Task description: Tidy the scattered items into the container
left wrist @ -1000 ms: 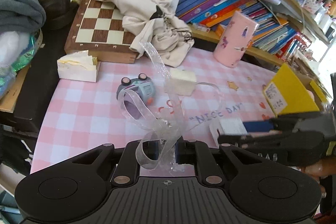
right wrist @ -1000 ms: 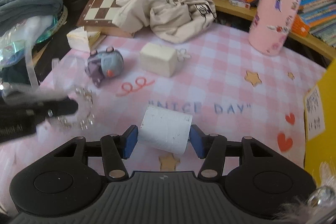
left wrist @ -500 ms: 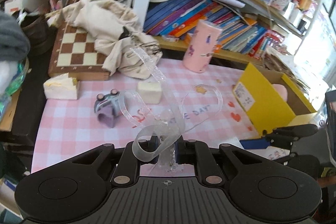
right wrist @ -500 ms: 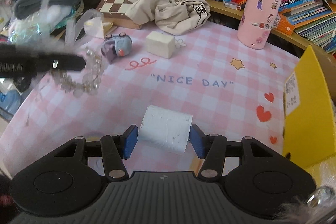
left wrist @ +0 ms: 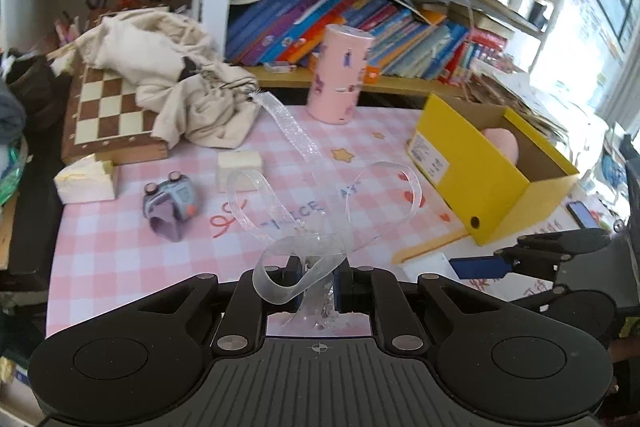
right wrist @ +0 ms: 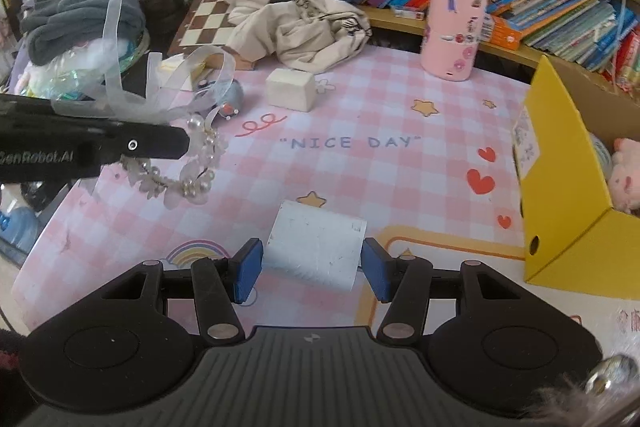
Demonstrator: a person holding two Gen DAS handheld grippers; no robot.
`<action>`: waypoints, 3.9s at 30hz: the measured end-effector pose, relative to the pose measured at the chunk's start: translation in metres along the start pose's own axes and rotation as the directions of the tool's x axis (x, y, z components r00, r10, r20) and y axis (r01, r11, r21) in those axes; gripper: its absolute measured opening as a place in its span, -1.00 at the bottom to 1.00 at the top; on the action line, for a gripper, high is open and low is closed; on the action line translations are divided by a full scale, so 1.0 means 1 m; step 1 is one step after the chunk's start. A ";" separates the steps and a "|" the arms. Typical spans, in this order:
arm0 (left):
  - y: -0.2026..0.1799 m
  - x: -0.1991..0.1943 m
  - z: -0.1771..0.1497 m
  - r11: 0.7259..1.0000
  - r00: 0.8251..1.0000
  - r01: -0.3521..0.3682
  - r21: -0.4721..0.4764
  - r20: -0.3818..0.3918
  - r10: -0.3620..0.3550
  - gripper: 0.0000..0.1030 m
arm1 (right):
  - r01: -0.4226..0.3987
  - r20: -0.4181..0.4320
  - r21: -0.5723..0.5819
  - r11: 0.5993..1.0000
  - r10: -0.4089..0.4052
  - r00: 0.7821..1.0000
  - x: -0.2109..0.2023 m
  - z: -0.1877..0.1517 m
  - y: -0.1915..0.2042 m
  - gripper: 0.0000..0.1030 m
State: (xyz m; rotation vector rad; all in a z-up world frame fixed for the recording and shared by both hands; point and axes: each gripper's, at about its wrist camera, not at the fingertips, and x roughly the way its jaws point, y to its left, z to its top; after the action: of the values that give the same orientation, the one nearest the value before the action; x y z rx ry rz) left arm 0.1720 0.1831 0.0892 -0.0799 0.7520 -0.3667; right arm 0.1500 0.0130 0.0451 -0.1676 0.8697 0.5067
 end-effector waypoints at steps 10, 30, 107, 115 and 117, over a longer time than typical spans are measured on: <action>-0.004 0.000 -0.005 1.000 0.999 0.030 0.007 -0.012 -0.030 -0.76 | 0.034 0.002 0.019 0.999 -0.034 0.999 -0.008 -0.009 0.001 0.01; -0.032 0.011 -0.014 0.990 0.990 0.125 0.066 -0.075 -0.120 -0.76 | 0.136 -0.011 0.163 0.977 -0.136 0.991 -0.034 -0.038 -0.024 0.01; -0.279 0.128 0.015 0.956 0.969 0.203 0.213 -0.187 -0.164 -0.76 | 0.168 -0.018 0.203 0.965 -0.168 0.986 -0.104 -0.085 -0.274 0.01; -0.306 0.118 0.026 0.958 0.986 0.162 0.239 -0.087 -0.145 -0.76 | 0.131 0.086 0.140 0.981 -0.143 0.986 -0.126 -0.082 -0.291 0.01; -0.313 0.112 0.032 0.954 0.989 0.151 0.257 -0.040 -0.145 -0.76 | 0.122 0.127 0.135 0.983 -0.139 0.982 -0.132 -0.079 -0.294 0.01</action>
State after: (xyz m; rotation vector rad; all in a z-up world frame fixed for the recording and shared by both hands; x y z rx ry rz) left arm 0.1756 -0.1506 0.1023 0.1159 0.7146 -0.6074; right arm 0.1692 -0.3171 0.0774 -0.0727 0.7499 0.3351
